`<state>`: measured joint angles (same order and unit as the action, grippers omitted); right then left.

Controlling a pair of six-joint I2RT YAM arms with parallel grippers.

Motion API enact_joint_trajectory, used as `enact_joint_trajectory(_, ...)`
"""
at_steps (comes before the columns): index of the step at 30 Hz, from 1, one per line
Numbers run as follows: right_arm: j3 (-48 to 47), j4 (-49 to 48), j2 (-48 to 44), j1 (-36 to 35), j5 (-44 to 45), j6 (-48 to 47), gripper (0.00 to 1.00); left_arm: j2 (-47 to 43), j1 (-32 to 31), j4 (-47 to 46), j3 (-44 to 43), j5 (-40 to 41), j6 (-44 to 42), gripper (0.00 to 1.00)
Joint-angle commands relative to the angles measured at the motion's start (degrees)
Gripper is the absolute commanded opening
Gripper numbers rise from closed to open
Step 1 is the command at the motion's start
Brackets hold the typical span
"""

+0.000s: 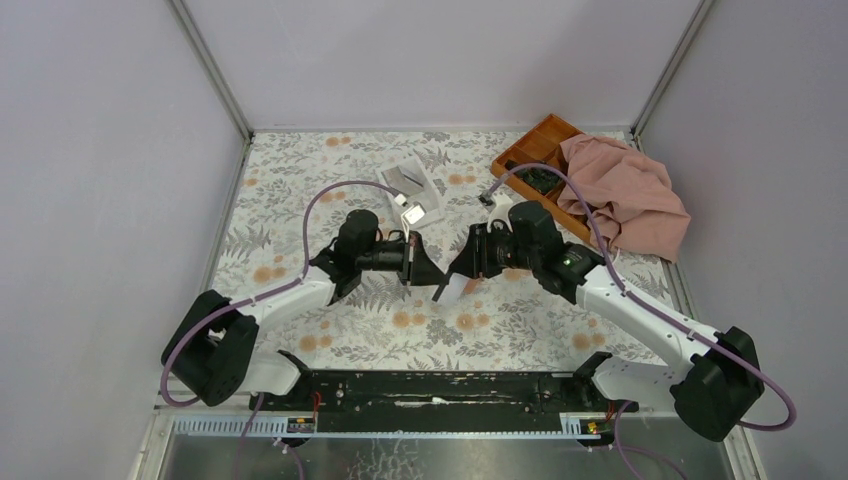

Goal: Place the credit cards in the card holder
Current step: Pick up the credit card from the storage box.

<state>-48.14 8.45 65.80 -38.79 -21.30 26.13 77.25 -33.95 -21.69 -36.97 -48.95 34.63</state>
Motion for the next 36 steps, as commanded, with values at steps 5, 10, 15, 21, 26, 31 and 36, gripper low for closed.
enact_joint_trajectory(5, -3.49, -1.21, -3.83, 1.08, 7.79, -3.45, 0.66, 0.86, -0.76, -4.34, -2.08, 2.38, 1.29, 0.0)
enact_joint_trajectory(10, 3.54, -2.72, -8.93, 1.08, 13.53, -2.53, 0.67, 0.83, -0.74, -5.97, -2.31, 9.4, 4.1, 0.0)
enact_joint_trajectory(15, 13.28, -9.42, -14.93, 1.08, 15.71, 0.84, 0.67, 1.02, -0.76, -9.11, -1.88, 13.29, 8.6, 0.0)
enact_joint_trajectory(21, 20.03, -18.33, -16.75, 1.1, 13.14, 3.93, 0.67, 3.84, -0.76, -14.2, -1.98, 10.61, 13.61, 0.0)
enact_joint_trajectory(26, 22.69, -24.24, -16.7, 1.11, 11.71, 6.13, 0.66, 5.73, -0.76, -16.75, -1.73, 8.6, 15.7, 0.0)
enact_joint_trajectory(31, 24.02, -27.59, -15.93, 1.08, 10.82, 7.97, 0.65, 7.0, -0.76, -19.62, -1.02, 7.7, 17.0, 0.0)
enact_joint_trajectory(36, 24.94, -30.64, -14.3, 1.08, 9.99, 9.1, 0.64, 8.63, -0.76, -24.77, -0.47, 5.78, 20.27, 0.0)
